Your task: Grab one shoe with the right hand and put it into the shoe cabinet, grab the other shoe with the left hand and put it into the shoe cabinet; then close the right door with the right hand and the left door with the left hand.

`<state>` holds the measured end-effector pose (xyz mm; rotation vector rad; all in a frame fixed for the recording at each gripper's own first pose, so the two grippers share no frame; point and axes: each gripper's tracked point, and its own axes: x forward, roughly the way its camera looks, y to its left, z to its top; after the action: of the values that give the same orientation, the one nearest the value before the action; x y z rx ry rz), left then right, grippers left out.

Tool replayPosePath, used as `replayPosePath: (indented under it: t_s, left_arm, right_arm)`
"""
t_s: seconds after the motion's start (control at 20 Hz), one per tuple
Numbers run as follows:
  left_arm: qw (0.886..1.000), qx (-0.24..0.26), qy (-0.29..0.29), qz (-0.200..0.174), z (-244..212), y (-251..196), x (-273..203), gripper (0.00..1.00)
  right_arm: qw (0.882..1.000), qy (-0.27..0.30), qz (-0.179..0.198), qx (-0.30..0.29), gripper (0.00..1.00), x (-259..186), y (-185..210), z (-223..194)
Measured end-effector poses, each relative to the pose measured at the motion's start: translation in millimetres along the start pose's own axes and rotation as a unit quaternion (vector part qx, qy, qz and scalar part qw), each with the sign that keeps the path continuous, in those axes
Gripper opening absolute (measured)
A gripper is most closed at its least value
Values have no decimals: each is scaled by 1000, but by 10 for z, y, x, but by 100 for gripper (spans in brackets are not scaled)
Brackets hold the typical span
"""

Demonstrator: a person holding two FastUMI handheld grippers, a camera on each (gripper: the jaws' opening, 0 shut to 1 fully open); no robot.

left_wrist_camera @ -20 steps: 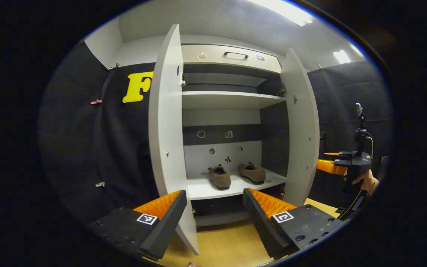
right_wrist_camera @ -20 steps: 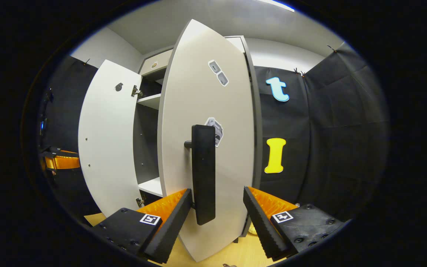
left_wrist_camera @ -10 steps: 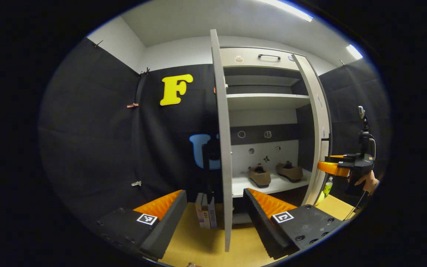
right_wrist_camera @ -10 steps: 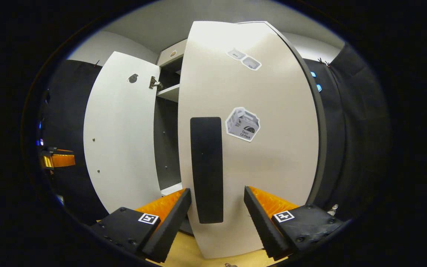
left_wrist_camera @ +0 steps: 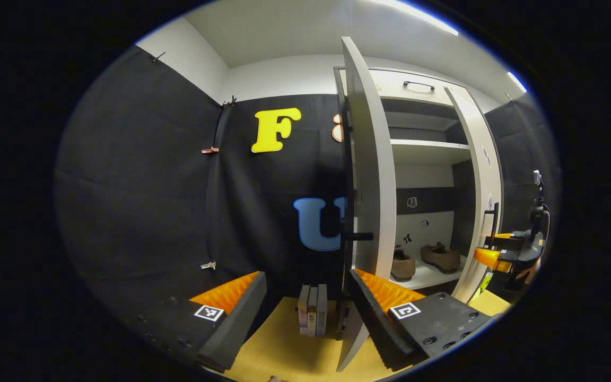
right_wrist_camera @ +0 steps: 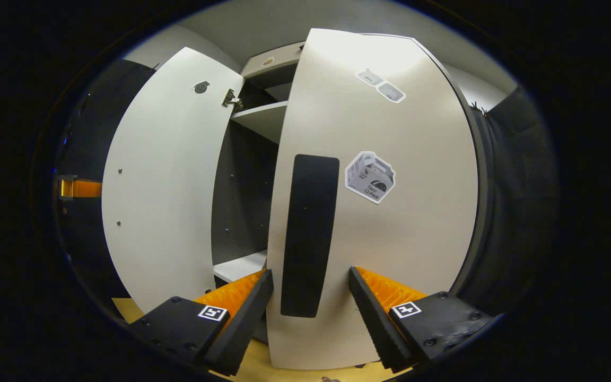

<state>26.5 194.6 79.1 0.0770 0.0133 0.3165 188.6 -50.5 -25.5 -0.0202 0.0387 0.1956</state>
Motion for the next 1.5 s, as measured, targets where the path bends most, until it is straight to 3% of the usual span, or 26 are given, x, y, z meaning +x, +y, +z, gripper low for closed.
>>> replayPosePath:
  t_s: [0.2,0.3,0.65,0.9,1.5]
  left_arm:
    - [1000,-6,-4,-27,3,-131,95,98]
    - [999,2,-6,-34,13,-128,77,92]
    - [997,-7,-2,-75,21,-376,37,92]
    - [991,-19,-3,-134,37,-800,50,92]
    - [987,6,-12,-160,92,-1308,156,92]
  right_arm:
    - [1000,-6,5,12,98,-147,34,65]
    - [1000,-5,-5,14,98,-244,-20,71]
    - [998,-15,-28,46,98,-467,-156,170]
    - [998,-17,-33,54,98,-492,-263,211]
    - [998,-17,-36,48,98,-477,-496,194]
